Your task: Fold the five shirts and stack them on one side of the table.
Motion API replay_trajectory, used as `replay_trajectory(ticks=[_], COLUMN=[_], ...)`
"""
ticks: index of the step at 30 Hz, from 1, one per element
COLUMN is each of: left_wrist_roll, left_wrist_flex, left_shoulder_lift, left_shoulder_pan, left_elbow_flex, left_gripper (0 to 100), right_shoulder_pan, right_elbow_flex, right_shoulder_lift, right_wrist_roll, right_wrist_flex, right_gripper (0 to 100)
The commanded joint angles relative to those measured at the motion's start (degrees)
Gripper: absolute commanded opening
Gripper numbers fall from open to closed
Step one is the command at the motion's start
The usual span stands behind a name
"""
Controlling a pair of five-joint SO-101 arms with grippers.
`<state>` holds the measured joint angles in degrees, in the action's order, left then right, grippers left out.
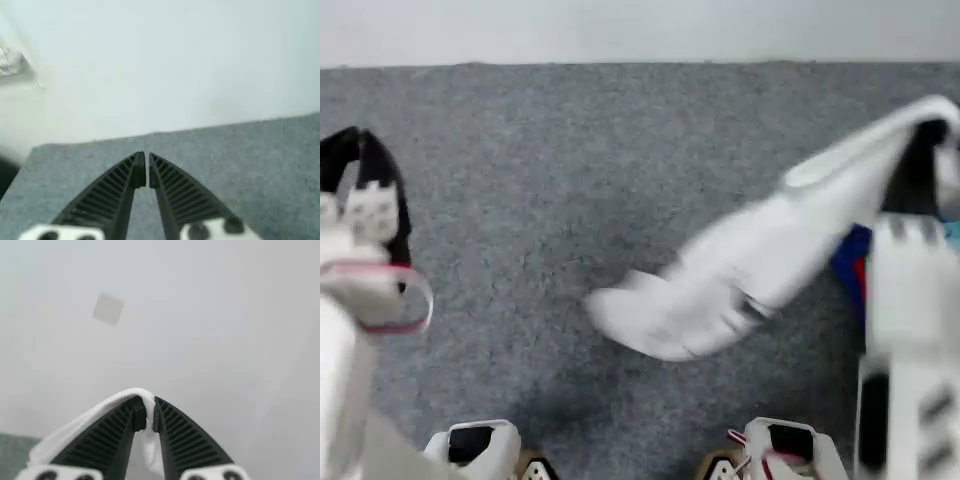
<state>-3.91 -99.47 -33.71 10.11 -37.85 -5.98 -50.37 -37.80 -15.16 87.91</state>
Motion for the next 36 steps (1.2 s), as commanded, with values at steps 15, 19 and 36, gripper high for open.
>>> replay_trajectory(ticks=[15, 19, 36], left_wrist_roll=[0.5, 0.6, 0.6], left_wrist_flex=[4.0, 3.6, 1.6], left_shoulder_lift=[-7.8, -8.2, -7.7], left_shoulder_pan=[-11.9, -8.4, -5.0], left_elbow_flex=[31.3, 31.3, 31.5], left_gripper=[10, 10, 10], right_shoulder_pan=[16.8, 31.1, 17.5], right_elbow_flex=[5.9, 6.6, -22.2], right_shoulder_lift=[6.6, 15.5, 41.5], right_wrist_roll=[1.8, 0.5, -1.8], right_wrist_flex=[4.1, -6.6, 15.3], right_gripper=[1.0, 1.0, 1.0])
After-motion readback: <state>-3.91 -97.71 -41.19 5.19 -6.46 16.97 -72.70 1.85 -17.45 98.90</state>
